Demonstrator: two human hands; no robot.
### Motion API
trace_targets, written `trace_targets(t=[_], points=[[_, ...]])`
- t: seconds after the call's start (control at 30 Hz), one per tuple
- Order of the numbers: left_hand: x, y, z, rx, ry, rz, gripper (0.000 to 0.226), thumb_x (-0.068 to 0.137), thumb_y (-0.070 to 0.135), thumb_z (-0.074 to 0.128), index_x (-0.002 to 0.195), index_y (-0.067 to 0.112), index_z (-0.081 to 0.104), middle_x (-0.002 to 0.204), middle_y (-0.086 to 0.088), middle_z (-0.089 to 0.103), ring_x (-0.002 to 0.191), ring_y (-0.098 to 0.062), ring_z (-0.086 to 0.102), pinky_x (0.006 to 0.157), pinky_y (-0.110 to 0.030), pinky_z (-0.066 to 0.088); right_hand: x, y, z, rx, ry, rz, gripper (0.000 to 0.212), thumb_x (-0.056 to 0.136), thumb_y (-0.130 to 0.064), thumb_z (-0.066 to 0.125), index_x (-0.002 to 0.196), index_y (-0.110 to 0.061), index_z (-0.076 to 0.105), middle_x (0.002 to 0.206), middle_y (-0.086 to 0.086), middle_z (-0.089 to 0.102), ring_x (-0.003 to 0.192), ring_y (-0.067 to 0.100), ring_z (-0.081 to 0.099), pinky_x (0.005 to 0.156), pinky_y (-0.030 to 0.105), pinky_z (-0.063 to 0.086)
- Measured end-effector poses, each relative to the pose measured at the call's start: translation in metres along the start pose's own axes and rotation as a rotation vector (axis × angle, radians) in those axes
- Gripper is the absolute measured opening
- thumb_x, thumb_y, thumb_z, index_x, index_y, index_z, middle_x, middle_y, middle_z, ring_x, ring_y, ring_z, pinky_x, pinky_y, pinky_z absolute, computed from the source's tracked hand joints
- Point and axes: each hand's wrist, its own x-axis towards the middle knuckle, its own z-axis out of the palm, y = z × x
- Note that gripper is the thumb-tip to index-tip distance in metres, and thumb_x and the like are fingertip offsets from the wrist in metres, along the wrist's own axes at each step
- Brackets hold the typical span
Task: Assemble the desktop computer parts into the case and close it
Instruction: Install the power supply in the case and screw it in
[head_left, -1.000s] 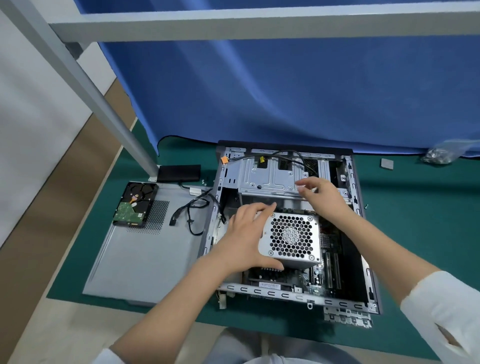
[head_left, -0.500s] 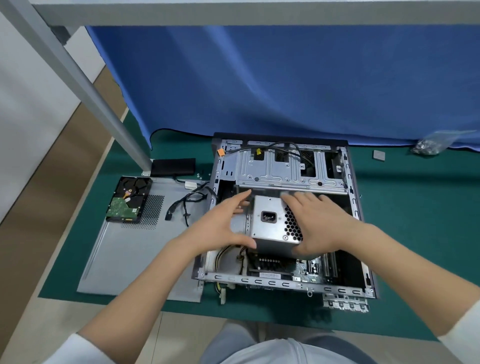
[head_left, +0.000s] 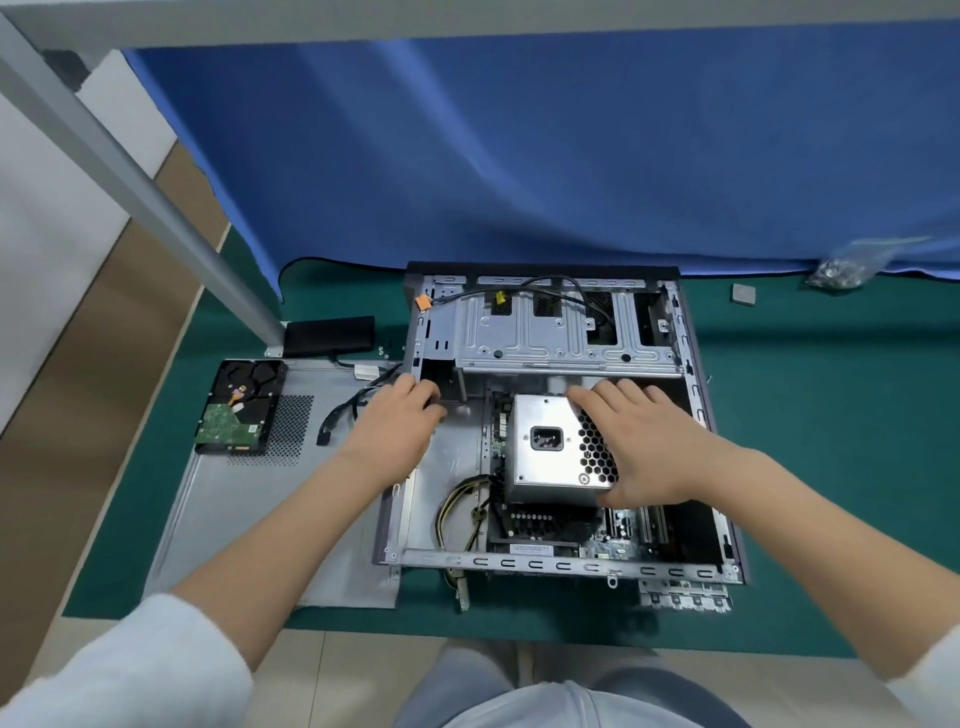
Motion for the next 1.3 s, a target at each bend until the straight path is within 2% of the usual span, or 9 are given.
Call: trace_targets(t=[0.1, 0.2, 0.33, 0.5, 0.7, 0.87, 0.97, 1.1, 1.3], points=[[0.018, 0.005, -0.015, 0.172, -0.135, -0.014, 0.032, 0.087, 0.007, 0.055, 0.118, 0.016, 0.057, 0.115, -0.002, 0.054, 0.109, -0.022, 0.041, 0.079, -0.028, 0.033, 0.005, -0.004, 0.000, 0.003, -0.002, -0.003, 0.112, 0.060, -0.061, 0.068, 0.145, -0.023, 0.006, 0.133, -0.002, 0.032, 0.120, 0.021, 0.031, 0.100, 0.039, 0.031], [0.035, 0.006, -0.030, 0.177, -0.187, 0.025, 0.023, 0.089, 0.006, 0.057, 0.109, 0.013, 0.063, 0.108, -0.003, 0.061, 0.109, -0.023, 0.048, 0.080, -0.031, 0.041, 0.010, -0.008, 0.001, -0.005, -0.004, -0.012, 0.113, 0.060, -0.060, 0.068, 0.146, -0.023, 0.004, 0.135, -0.001, 0.029, 0.121, 0.022, 0.030, 0.101, 0.040, 0.029], [0.048, -0.022, -0.046, -0.282, -0.035, -0.134, 0.023, 0.091, 0.019, 0.063, 0.113, 0.016, 0.069, 0.110, -0.004, 0.062, 0.109, -0.022, 0.055, 0.090, -0.034, 0.047, 0.009, -0.007, 0.001, 0.001, 0.000, -0.003, 0.113, 0.061, -0.062, 0.068, 0.146, -0.024, 0.003, 0.137, -0.002, 0.028, 0.122, 0.022, 0.030, 0.102, 0.040, 0.028], [0.044, -0.044, -0.032, -0.647, 0.146, -0.413, 0.013, 0.086, 0.017, 0.069, 0.097, 0.011, 0.072, 0.097, -0.003, 0.058, 0.097, -0.021, 0.057, 0.082, -0.028, 0.043, 0.005, -0.007, 0.001, -0.009, 0.013, 0.038, 0.115, 0.060, -0.067, 0.063, 0.147, -0.028, 0.000, 0.139, -0.004, 0.029, 0.124, 0.021, 0.030, 0.102, 0.044, 0.030], [0.037, -0.023, -0.016, -0.725, 0.159, -0.429, 0.043, 0.090, 0.025, 0.064, 0.129, 0.014, 0.050, 0.124, -0.007, 0.043, 0.097, -0.020, 0.055, 0.094, -0.031, 0.044, 0.001, -0.008, 0.003, 0.027, 0.039, 0.063, 0.114, 0.058, -0.074, 0.063, 0.146, -0.025, 0.010, 0.138, -0.006, 0.033, 0.125, 0.017, 0.031, 0.106, 0.044, 0.027], [0.028, 0.004, -0.029, -0.907, 0.172, -0.400, 0.041, 0.094, 0.026, 0.058, 0.132, 0.015, 0.049, 0.124, -0.004, 0.047, 0.100, -0.015, 0.054, 0.094, -0.025, 0.041, -0.004, -0.009, -0.006, 0.147, 0.060, 0.082, 0.115, 0.056, -0.076, 0.063, 0.148, -0.029, 0.012, 0.141, -0.011, 0.034, 0.130, 0.012, 0.030, 0.108, 0.040, 0.022], [0.022, 0.022, -0.044, -1.417, -0.067, -0.616, 0.044, 0.094, 0.039, 0.054, 0.128, 0.011, 0.052, 0.102, 0.002, 0.056, 0.077, -0.007, 0.056, 0.075, -0.023, 0.048, -0.011, -0.012, -0.017, 0.155, 0.106, 0.066, 0.115, 0.055, -0.076, 0.063, 0.148, -0.029, 0.015, 0.140, -0.012, 0.035, 0.130, 0.011, 0.030, 0.109, 0.039, 0.021], [0.011, 0.030, -0.066, -1.915, -0.597, -0.785, 0.051, 0.083, 0.052, 0.062, 0.117, 0.015, 0.054, 0.112, -0.008, 0.053, 0.111, -0.030, 0.056, 0.088, -0.052, 0.050, -0.020, -0.014, -0.051, 0.081, 0.214, -0.013, 0.112, 0.053, -0.077, 0.063, 0.146, -0.029, 0.023, 0.129, -0.013, 0.043, 0.119, 0.012, 0.038, 0.108, 0.037, 0.022], [0.012, 0.027, -0.108, -2.122, -0.765, -0.729, 0.050, 0.079, 0.049, 0.061, 0.117, 0.017, 0.058, 0.134, -0.014, 0.056, 0.114, -0.038, 0.057, 0.079, -0.059, 0.051, -0.026, -0.014, -0.094, 0.034, 0.400, -0.106, 0.103, 0.054, -0.070, 0.062, 0.142, -0.022, 0.037, 0.121, -0.008, 0.050, 0.111, 0.016, 0.045, 0.104, 0.036, 0.023]])
